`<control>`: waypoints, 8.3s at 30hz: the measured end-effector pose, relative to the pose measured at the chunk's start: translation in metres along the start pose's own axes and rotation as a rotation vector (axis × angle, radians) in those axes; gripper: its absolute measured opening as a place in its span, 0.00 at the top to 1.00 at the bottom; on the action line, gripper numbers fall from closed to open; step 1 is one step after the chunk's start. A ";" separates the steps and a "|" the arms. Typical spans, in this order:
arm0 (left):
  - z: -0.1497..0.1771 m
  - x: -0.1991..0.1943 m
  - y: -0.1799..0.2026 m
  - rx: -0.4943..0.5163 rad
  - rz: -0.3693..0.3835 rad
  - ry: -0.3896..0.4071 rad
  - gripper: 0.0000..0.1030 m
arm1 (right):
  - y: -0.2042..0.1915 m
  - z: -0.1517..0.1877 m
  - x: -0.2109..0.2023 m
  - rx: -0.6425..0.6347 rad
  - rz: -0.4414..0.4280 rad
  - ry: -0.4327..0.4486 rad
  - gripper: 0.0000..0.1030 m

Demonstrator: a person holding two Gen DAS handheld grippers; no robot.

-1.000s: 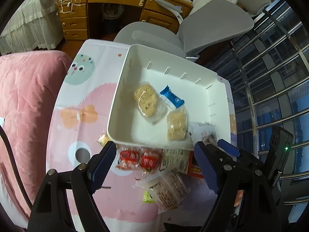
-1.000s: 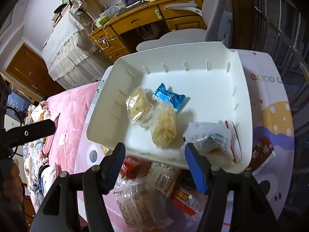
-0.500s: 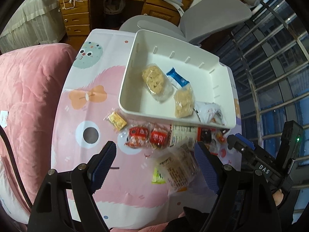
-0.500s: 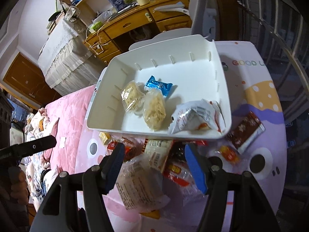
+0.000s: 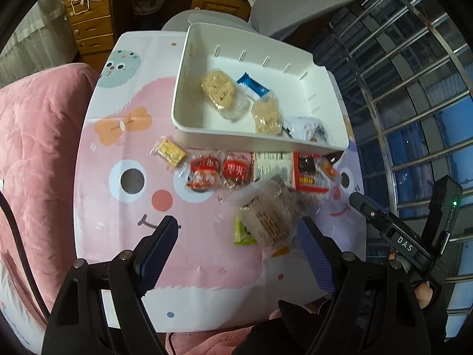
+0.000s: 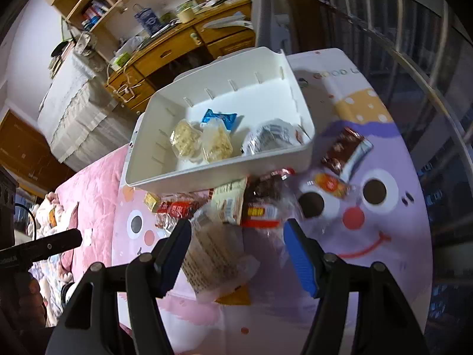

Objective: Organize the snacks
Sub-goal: 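Withdraw both open tools from the tray toward the remaining snacks, then grasp the large clear printed bag with the left tool while the right tool grasps a clear bag, then lift both clear bags over the white tray and release them inside, then withdraw both tools and move toward the white-and-orange bar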

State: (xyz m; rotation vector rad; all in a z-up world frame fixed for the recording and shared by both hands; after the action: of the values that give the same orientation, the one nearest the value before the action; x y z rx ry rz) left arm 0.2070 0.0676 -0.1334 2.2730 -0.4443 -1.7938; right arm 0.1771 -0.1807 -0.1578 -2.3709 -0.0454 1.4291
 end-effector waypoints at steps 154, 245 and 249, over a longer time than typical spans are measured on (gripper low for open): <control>-0.072 0.020 0.029 -0.114 -0.258 -0.039 0.34 | -0.037 -0.043 0.004 -0.564 0.016 0.155 0.48; 0.040 0.037 0.044 -0.132 -0.251 0.151 0.17 | 0.058 0.019 -0.013 -0.309 0.007 0.063 0.36; 0.052 0.044 0.042 -0.150 -0.279 0.142 0.17 | 0.071 0.014 -0.014 -0.317 -0.003 0.056 0.36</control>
State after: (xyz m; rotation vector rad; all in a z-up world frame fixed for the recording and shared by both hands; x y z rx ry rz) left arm 0.1611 0.0140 -0.1707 2.4297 0.0340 -1.7000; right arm 0.1470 -0.2454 -0.1751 -2.6593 -0.2796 1.4429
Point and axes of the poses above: each gripper's, at about its wrist camera, not at the fingertips, and x roughly the way its jaws point, y to its right, z to its underside, the point moved 6 cm from there along x, roughly the way its jaws point, and after that the axes turned 3 degrees about y, right-handed, at the moved point
